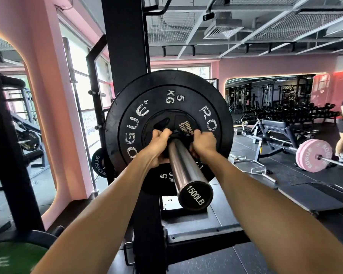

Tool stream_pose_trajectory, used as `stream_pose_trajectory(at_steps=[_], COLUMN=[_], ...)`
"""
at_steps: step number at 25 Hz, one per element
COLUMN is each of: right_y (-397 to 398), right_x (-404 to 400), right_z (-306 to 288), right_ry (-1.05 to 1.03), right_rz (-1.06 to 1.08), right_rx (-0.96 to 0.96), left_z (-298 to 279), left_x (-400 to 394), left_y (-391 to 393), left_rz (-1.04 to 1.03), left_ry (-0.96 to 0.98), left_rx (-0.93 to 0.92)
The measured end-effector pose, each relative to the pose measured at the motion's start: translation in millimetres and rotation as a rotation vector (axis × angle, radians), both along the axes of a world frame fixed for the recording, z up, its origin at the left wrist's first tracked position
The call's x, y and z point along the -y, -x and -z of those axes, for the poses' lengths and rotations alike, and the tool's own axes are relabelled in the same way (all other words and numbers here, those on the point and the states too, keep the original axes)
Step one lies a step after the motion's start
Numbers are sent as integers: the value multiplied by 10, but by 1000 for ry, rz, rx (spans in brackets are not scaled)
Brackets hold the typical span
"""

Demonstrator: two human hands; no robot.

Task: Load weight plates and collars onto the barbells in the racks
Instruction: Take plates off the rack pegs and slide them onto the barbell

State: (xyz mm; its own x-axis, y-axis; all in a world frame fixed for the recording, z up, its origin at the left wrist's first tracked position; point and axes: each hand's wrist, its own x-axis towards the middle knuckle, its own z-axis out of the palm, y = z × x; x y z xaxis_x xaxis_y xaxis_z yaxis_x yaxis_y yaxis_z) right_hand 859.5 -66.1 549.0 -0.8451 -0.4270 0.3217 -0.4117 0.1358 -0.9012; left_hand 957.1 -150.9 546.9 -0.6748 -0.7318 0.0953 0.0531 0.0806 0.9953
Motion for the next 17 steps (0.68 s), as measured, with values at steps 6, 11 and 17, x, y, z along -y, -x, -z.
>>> stream_pose_trajectory(at_steps=[6,11,17], right_y=[25,-72,-396], right_x=[-121,-283,-713], right_z=[-79,-73,-118], right_ry=[-97,-199,-247], right_rz=[-185,-220,-230], right_rx=[19,79,67], left_z=[32,33,80], left_x=[-48,-153,-534], left_y=[-78,-194,-478], left_rz=[35,26,22], left_ry=[-130,-114,-138], left_rx=[-58,-29,-6])
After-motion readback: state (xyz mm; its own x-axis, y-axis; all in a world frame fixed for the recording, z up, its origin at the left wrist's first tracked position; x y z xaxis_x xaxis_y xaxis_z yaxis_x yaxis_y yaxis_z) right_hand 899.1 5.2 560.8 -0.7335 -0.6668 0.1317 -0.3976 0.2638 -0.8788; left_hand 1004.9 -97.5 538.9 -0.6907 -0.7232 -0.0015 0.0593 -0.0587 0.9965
